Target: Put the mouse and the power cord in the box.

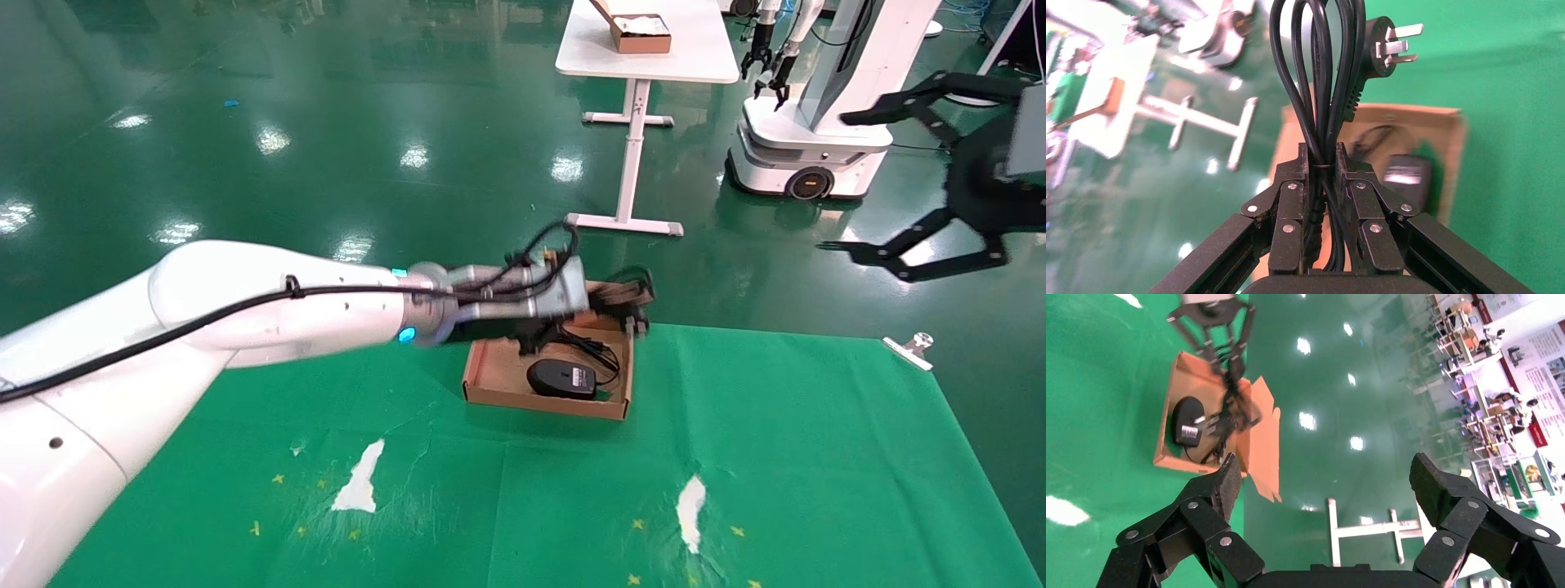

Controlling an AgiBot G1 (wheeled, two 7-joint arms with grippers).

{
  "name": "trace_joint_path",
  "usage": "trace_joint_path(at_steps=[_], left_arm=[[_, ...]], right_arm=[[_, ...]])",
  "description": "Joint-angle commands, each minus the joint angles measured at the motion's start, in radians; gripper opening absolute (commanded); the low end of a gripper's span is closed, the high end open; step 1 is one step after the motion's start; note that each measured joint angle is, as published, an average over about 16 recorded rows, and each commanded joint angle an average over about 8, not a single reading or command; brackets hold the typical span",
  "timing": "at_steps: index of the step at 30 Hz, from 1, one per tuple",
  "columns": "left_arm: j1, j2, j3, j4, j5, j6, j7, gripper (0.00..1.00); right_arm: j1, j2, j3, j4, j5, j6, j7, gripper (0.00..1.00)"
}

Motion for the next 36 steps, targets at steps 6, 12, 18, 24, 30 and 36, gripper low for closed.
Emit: trace_joint_path(at_steps=[6,12,18,24,30,36], left_arm=[[-0.029,0.000,0.114,-0.026,-0.017,-0.092,-0.106,1.00],[-0.039,0.000,0.169,-0.043,-0.031,-0.121,-0.149,1.00],[-0.026,-0.018,0.162,-0.064,-0.052,-0.111,-0.160,1.00],[0.034,-0.082,0.080,-0.121,-0.110,-0.035,-0.172,1.00],[0.105,-0.159,-0.021,-0.189,-0.178,0.058,-0.186,1.00],[0.177,-0.235,-0.123,-0.256,-0.247,0.151,-0.199,1.00]], right_arm=[[-0.047,0.057,0.008,0.187,0.014,0.020,0.123,1.00],[-0.099,0.082,0.021,0.319,0.034,0.060,0.194,1.00],[-0.122,0.091,0.029,0.364,0.050,0.072,0.215,1.00],[-0.176,0.096,0.047,0.408,0.089,0.075,0.269,1.00],[-0.257,0.100,0.071,0.463,0.149,0.070,0.330,1.00],[-0.339,0.104,0.095,0.519,0.208,0.065,0.390,1.00]])
